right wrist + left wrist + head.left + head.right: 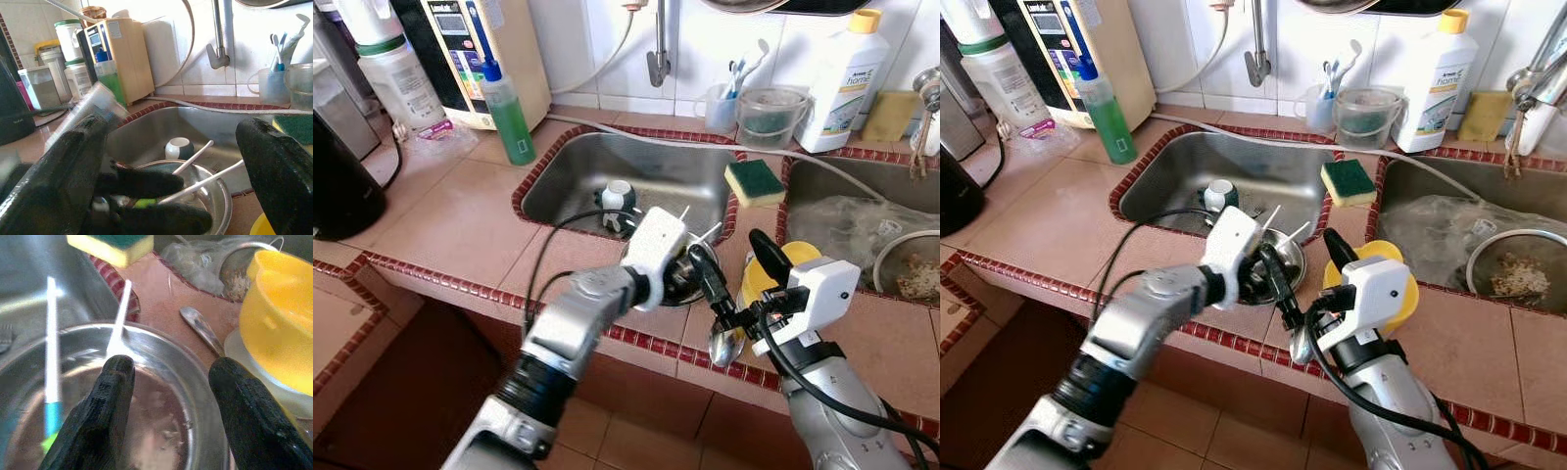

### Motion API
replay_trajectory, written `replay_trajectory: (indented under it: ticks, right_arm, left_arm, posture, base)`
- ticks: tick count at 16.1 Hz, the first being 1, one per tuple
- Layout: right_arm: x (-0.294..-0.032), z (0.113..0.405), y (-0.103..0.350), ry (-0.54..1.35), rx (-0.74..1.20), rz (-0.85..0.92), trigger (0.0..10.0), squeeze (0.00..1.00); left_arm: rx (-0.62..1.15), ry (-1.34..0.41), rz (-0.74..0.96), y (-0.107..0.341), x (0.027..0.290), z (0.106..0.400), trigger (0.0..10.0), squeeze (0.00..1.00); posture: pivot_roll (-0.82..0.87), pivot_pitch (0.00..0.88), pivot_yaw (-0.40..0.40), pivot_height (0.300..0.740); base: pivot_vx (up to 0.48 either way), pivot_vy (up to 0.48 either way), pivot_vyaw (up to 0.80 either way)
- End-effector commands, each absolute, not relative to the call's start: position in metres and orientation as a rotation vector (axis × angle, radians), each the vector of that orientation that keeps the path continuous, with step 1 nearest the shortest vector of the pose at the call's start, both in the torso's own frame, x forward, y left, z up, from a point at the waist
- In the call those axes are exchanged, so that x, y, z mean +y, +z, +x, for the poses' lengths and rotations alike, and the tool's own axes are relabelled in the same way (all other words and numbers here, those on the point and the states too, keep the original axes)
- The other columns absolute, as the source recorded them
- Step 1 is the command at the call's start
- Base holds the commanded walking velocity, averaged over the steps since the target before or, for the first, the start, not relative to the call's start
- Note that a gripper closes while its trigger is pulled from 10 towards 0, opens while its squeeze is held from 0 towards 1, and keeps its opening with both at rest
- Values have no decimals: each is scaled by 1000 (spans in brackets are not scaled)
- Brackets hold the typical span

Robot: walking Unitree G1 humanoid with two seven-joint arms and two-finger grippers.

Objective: Kitchen organization

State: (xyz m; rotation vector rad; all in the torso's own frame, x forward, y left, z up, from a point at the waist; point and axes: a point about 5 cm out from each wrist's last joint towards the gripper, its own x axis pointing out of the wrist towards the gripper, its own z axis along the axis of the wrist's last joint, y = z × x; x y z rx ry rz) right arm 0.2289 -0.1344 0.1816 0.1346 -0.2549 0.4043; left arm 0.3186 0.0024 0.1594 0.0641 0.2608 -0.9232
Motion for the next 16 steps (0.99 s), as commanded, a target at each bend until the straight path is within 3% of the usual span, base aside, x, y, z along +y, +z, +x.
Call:
replay_trajectory:
  ticks: [1,10,16]
  right_arm:
    - [-132,229,182,417,-259,140,10000,0]
    - [-132,225,181,403,-254,140,10000,0]
    - [-133,226,182,398,-255,142,10000,0]
  left_arm:
    - [268,-906,89,157,2,320,10000,0]
    - [215,-930,82,173,-3,329,10000,0]
    - [218,-814,56,173,5,345,10000,0]
  posture:
    - [-285,62,134,740]
    - [-296,83,144,740]
    - [-294,97,141,740]
  base:
    - [0,0,0]
    - [0,0,0]
    - [0,0,0]
